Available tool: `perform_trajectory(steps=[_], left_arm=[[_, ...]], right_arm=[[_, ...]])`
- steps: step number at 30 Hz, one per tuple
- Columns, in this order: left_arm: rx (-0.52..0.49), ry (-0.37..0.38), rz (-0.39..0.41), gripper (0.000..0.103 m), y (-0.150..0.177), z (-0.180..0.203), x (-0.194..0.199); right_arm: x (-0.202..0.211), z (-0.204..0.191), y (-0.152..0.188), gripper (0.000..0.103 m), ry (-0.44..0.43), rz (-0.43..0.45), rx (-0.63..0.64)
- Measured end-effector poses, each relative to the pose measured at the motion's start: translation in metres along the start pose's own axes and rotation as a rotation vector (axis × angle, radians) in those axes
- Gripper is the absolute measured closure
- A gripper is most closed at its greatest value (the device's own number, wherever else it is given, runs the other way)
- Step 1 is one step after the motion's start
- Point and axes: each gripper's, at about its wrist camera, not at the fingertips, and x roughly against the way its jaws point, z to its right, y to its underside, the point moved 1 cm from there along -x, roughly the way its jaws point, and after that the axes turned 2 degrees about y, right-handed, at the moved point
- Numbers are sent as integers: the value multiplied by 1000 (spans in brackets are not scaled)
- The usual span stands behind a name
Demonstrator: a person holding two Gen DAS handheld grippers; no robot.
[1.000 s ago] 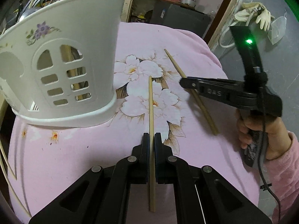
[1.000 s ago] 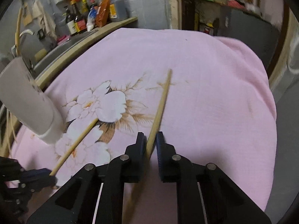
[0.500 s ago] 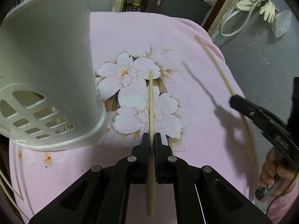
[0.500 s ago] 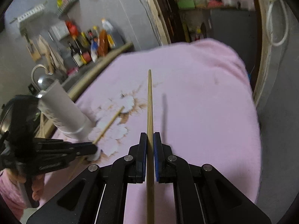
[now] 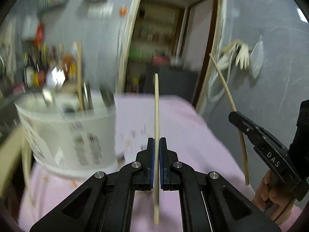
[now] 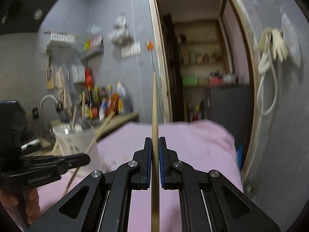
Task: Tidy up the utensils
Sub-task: 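Lift both chopsticks upright and carry them toward the white caddy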
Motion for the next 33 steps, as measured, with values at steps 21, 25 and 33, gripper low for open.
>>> perform_trajectory(steps=[21, 25, 33], left_arm=[[2, -123, 518, 100, -97, -76, 114], [43, -154, 536, 100, -100, -113, 113], [227, -111, 518, 100, -98, -200, 96]], right_arm=[[-16, -88, -81, 98, -156, 474, -38], [-37, -110, -85, 98, -177, 488, -53], [-77, -121, -79, 98, -272, 418, -148]])
